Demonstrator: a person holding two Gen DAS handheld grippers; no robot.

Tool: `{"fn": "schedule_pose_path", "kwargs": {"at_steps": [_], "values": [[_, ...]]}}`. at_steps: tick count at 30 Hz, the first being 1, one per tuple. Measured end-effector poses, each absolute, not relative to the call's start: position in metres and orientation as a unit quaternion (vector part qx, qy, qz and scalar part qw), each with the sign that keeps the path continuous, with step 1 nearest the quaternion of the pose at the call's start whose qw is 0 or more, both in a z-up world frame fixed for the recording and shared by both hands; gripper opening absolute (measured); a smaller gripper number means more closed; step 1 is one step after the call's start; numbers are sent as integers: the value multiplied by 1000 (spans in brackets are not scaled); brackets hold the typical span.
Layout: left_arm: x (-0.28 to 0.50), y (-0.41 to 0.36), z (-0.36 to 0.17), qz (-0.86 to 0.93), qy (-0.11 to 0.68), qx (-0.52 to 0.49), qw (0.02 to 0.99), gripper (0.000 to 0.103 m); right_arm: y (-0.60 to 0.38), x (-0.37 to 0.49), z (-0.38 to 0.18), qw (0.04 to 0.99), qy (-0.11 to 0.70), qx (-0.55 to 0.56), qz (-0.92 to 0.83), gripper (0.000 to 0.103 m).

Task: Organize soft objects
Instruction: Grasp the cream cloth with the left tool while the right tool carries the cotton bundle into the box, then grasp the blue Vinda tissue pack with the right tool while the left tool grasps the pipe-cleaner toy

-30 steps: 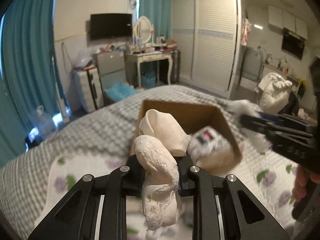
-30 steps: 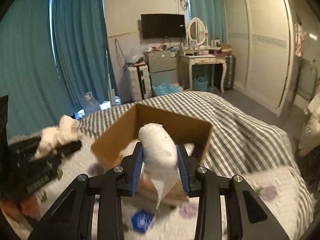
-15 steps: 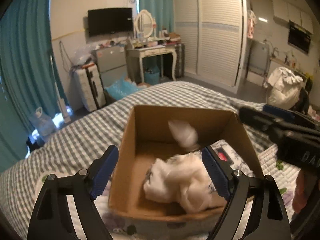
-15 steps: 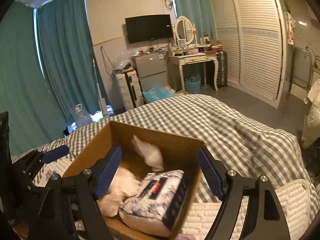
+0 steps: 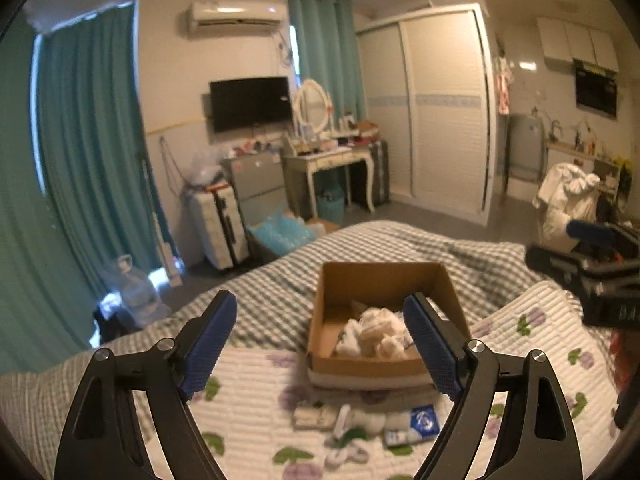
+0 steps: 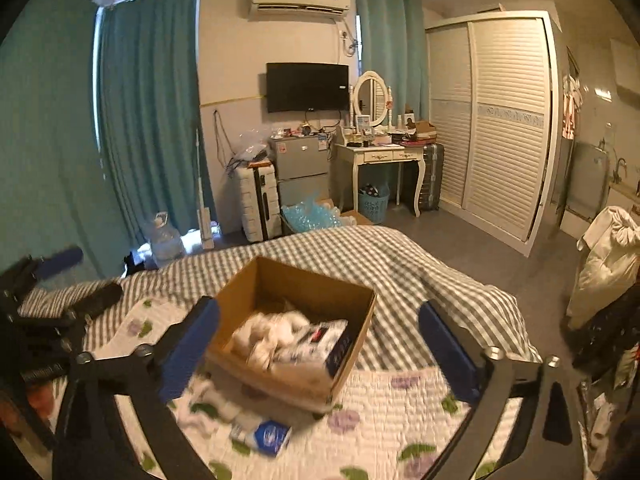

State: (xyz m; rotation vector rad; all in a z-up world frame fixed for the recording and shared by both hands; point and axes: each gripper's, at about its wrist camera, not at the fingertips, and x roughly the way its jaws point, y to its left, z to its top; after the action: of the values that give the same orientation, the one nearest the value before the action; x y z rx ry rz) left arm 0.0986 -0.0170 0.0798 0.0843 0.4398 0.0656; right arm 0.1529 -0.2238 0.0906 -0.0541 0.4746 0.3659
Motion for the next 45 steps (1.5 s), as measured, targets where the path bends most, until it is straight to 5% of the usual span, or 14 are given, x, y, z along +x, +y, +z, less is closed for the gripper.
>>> {"fn": "schedule_pose_path", "kwargs": {"at_steps": [13, 21, 25, 27, 30, 45], "values": [[95, 10, -33, 66, 298, -21, 952, 87, -173, 144, -57, 918, 320, -82, 219, 103], [108, 13, -110, 73, 342, 33, 936, 87, -145, 180, -151, 873, 414, -79, 246, 103], [113, 14, -122, 59, 357, 24, 932, 87, -139, 192, -164, 863, 435, -73, 247, 100], [111, 13, -123, 49, 355, 22, 933, 87, -138, 192, -165, 857, 437, -73, 262, 83], [107, 9, -123, 39, 353, 25, 934, 87, -140, 184, -161, 862, 429, -79, 259, 75], [113, -29, -137, -7, 391, 36, 920, 85, -205, 166, -123, 906, 381, -13, 182, 61]]}}
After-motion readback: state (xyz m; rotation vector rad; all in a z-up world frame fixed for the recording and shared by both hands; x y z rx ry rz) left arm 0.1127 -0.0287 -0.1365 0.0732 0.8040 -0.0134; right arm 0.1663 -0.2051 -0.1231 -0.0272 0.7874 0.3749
